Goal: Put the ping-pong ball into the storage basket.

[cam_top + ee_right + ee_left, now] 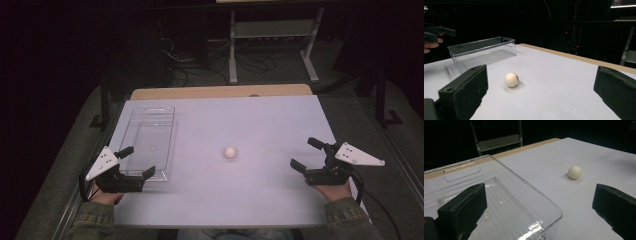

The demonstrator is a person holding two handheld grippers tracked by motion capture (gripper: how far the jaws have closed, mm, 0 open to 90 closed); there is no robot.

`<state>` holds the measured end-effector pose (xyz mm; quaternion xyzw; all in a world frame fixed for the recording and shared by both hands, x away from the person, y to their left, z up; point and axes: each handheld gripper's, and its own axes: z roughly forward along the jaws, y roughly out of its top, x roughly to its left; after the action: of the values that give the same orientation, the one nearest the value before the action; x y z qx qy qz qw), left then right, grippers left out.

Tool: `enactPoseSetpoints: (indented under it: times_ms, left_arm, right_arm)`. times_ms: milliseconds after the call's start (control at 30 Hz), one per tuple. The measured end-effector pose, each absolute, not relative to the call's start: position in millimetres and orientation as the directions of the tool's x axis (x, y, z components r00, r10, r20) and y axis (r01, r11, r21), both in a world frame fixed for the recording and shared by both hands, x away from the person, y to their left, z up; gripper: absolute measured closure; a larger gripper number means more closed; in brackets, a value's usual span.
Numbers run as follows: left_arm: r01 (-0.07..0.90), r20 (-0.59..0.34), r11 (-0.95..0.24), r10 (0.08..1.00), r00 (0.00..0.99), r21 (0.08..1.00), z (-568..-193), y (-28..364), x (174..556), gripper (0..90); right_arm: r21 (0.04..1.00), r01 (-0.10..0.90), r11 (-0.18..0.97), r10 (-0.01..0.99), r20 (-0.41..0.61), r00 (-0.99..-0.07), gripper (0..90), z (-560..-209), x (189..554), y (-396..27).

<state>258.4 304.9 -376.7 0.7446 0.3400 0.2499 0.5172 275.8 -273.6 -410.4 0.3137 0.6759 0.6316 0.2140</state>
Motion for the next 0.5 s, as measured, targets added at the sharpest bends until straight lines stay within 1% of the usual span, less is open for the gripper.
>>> enactPoseSetpoints:
  times_ms: [167, 500]
  left_arm:
    - [0.239, 0.034, -0.240, 0.769, 0.639, 0.941, -375.4, 304.1, 257.9, 0.0]
    - [0.237, 0.041, -0.243, 0.776, 0.629, 0.941, -373.4, 300.6, 260.5, 0.0]
  right_arm:
    - [0.984, 0.176, 0.015, 0.692, 0.116, -0.712, 0.0, -412.3, 277.2, -273.4]
    - [0.982, 0.185, 0.033, 0.688, 0.112, -0.717, 0.0, -415.0, 278.5, -272.4]
